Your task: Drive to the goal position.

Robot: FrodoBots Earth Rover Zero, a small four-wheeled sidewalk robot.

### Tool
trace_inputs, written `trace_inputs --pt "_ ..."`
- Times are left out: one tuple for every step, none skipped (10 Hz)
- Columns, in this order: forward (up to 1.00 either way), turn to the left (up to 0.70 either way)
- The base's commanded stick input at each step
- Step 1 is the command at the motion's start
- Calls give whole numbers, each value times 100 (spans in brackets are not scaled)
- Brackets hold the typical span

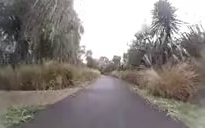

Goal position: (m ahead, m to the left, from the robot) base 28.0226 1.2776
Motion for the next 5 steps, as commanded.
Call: trace_inputs --pt "85 0" --pt "85 0" --pt "85 0" --pt "85 0" --pt "85 0"
